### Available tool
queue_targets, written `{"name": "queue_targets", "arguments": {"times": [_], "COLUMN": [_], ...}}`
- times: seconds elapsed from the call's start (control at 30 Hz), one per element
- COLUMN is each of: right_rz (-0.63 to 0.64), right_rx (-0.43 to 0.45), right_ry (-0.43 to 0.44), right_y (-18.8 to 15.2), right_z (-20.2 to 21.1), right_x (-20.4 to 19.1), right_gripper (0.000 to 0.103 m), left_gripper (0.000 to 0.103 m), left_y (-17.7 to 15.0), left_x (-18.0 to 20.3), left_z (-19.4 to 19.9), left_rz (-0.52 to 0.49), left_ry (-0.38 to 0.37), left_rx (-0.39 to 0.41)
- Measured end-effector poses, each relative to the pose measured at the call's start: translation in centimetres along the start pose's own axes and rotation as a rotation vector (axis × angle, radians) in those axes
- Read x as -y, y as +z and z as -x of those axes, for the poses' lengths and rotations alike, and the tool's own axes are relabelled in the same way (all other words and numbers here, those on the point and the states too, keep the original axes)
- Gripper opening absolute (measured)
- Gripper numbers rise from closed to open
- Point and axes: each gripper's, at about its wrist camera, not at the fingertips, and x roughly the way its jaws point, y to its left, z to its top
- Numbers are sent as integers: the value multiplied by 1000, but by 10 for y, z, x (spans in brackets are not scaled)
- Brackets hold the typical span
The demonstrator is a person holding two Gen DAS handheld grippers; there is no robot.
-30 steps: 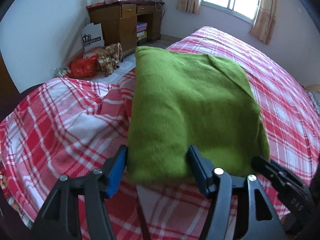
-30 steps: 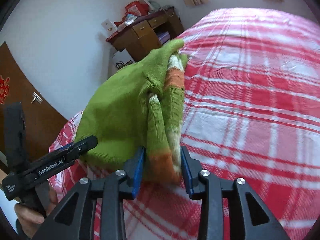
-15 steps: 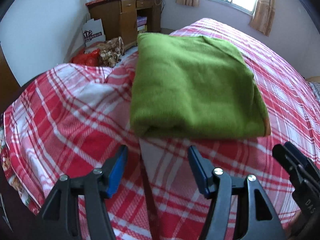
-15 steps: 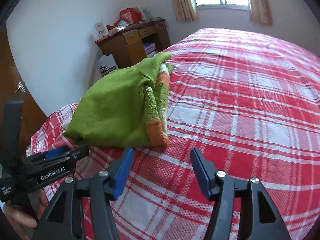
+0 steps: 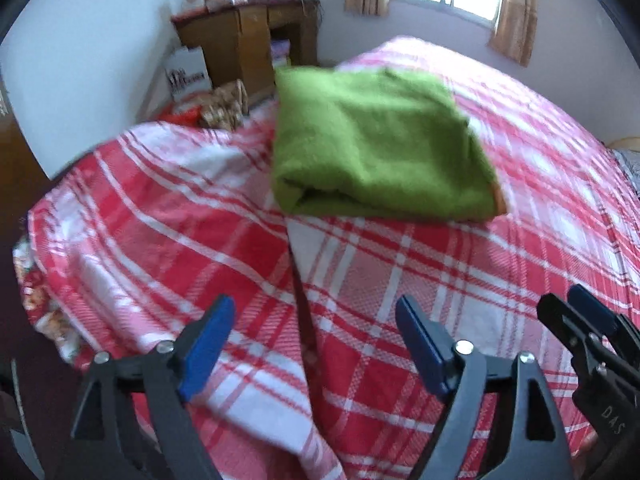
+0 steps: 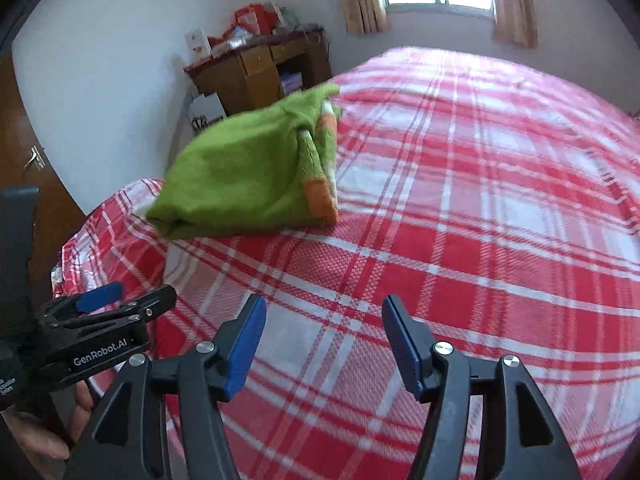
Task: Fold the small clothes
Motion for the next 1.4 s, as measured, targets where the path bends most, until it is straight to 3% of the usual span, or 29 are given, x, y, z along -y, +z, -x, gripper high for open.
{"name": "queue_targets", "arguments": {"times": [0.1,0.2,0.5,0.6,0.87,1.4], "right_rz": [21,24,12,11,11,-27], "right_rx": [63,149,470,535,594,593], "right_ry": [-38,-61,-87,-81,-96,-93], "right_y": [-1,1,10,10,6,4], "right_z": [28,59,156,178,197,199], "right_x": [-9,-15,-31,-33,-36,-23], "right_gripper": [62,74,82,83,85,86], "left_gripper": [97,102,103,103,103,103], "left_y": [1,3,4,5,6,2], "left_x": [5,8,19,20,20,27], "left_z": [25,53,120,137,157,165], "left_rz": [-9,-18,-67,-74,-59,-74], "left_ry": [8,19,52,57,57,57], "left_rx": [66,158,350,399,472,492]}}
